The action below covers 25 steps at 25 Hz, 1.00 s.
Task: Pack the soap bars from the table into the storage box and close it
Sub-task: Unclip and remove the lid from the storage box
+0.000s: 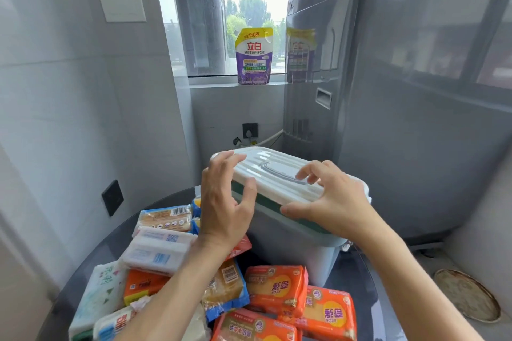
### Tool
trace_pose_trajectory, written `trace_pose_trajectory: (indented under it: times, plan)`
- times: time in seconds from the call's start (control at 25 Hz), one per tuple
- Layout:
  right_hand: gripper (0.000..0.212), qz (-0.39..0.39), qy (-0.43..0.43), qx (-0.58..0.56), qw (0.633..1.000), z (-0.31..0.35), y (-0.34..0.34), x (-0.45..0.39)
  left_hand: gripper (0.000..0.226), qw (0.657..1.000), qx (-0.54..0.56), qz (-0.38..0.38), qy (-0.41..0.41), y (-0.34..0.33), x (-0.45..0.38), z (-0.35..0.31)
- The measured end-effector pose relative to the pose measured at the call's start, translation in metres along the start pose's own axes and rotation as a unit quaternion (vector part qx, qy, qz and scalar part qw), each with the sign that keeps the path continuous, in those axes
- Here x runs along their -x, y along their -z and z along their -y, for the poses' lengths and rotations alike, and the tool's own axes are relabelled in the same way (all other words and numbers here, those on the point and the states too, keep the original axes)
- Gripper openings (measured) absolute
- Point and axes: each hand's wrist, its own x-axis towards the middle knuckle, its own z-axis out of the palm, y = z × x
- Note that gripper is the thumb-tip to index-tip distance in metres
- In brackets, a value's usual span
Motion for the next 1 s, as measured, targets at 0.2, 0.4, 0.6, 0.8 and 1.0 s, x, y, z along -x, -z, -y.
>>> trace_pose_trajectory:
  times: [0.2, 0.4, 0.6, 0.8, 1.0]
  plan:
    - [0.040, -0.032, 0.013, 0.059, 0.998, -0.012, 0.004, 0.003, 0.042, 0.985, -0.029, 0.148, -0.082, 0.008, 0.007, 0.009]
    - [0.040, -0.041, 0.031, 0.156, 0.986, -0.014, -0.008, 0.014, 0.051, 0.919, -0.142, 0.355, -0.093, 0.021, -0.006, 0.024]
    - [0.043, -0.016, -0.014, 0.216, 0.976, -0.002, -0.003, 0.011, 0.037, 0.904, -0.258, 0.292, -0.176, 0.008, 0.011, 0.020]
    - [0.039, -0.043, 0.077, 0.211, 0.974, 0.021, -0.018, 0.024, 0.014, 0.891, -0.244, 0.333, -0.189, 0.018, 0.017, 0.024]
    - [0.031, -0.072, 0.078, 0.262, 0.959, 0.030, -0.036, 0.034, 0.022, 0.888, -0.308, 0.295, -0.170, 0.008, 0.034, 0.014]
